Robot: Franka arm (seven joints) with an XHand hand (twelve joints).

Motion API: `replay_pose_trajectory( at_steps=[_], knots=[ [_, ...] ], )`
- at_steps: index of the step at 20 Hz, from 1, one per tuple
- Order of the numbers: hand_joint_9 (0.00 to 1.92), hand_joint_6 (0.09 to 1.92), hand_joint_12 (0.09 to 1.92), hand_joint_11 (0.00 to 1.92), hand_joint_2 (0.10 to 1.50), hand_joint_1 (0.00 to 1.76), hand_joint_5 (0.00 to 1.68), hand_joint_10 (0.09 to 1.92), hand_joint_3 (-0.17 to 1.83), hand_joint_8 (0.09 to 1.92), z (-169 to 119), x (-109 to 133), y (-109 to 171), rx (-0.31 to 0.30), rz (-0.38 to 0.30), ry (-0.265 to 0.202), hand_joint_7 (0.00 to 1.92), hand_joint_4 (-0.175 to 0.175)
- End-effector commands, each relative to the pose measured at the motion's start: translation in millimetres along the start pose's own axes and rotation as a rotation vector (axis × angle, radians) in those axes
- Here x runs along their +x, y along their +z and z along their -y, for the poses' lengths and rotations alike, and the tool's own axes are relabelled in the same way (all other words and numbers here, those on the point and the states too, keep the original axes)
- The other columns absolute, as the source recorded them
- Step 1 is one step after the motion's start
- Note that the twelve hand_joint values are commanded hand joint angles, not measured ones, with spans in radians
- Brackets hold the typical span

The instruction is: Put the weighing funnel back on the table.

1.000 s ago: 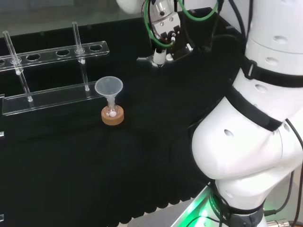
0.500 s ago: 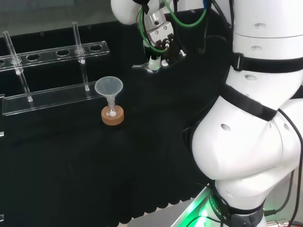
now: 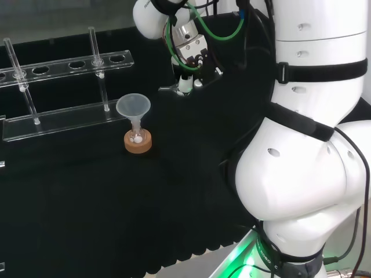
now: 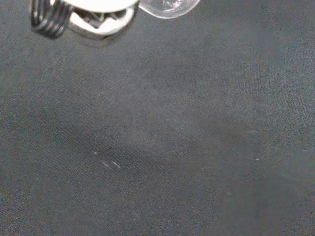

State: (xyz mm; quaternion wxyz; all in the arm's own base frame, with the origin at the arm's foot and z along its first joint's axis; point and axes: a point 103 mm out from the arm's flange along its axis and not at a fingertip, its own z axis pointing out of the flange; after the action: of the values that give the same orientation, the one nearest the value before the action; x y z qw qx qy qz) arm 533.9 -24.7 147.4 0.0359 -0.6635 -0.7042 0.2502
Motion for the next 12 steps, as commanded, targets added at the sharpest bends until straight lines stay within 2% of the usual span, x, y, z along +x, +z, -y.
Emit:
replay_pose_trajectory(
  at_steps=[1,12],
  knots=[
    [0.75,0.7,1.17,0.6,0.73,1.1,1.23,0.48,0.55,0.67,-12.8,8.0,10.5,0.005,-0.002,-0.026,0.46,0.175],
    [0.75,0.7,1.17,0.6,0.73,1.1,1.23,0.48,0.55,0.67,-27.5,15.4,30.1,0.022,-0.008,-0.048,0.46,0.175]
  ],
)
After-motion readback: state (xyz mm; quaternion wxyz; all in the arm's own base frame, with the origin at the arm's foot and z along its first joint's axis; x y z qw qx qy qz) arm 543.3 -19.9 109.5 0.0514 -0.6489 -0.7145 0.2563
